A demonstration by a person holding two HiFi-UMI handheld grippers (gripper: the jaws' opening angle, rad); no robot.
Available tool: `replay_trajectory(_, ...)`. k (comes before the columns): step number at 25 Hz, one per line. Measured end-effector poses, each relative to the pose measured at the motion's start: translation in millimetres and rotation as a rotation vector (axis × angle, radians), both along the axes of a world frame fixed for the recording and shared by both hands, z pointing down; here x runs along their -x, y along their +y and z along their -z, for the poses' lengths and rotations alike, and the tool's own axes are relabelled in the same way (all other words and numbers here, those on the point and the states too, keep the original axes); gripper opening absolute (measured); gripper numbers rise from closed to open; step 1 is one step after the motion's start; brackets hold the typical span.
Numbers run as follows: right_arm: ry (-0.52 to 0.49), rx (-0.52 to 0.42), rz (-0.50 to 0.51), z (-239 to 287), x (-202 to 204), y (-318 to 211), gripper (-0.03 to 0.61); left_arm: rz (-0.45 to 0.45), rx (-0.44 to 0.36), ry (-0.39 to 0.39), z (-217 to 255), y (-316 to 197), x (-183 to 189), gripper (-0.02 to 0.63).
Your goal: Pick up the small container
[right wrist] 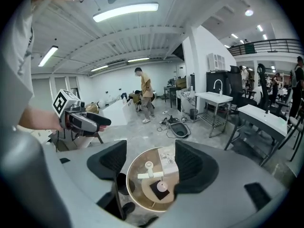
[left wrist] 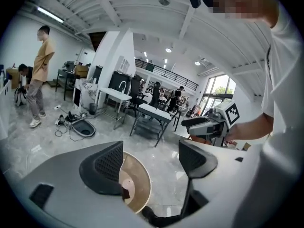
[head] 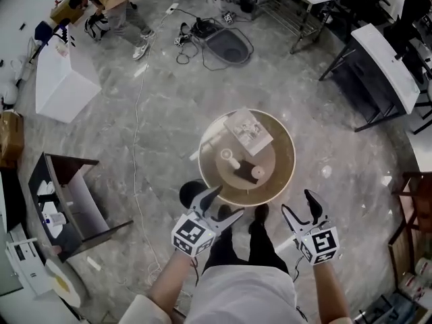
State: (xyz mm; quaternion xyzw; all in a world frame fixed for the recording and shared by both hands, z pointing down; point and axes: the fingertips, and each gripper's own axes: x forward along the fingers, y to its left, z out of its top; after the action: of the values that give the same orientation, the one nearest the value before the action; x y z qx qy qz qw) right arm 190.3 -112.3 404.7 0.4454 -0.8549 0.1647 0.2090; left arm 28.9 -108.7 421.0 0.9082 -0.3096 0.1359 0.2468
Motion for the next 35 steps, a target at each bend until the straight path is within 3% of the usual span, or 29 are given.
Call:
replay_trajectory(8, -0.016, 0.066, 0.115, -77, 3, -33, 0.319, 0.018, 0.039, -0.042, -77, -19, -28, 0.368)
replay_trajectory(13, 0.000, 0.098, 0.187, -124, 8, -48, 0.319, 0.037, 0.075, -0.016, -121, -35, -43, 0.374)
replay_trajectory(35, 0.021, 0.275, 0.299, -371, 24, -84, 0.314, 0.028, 0.215, -0.043, -359, -66, -61, 0.381)
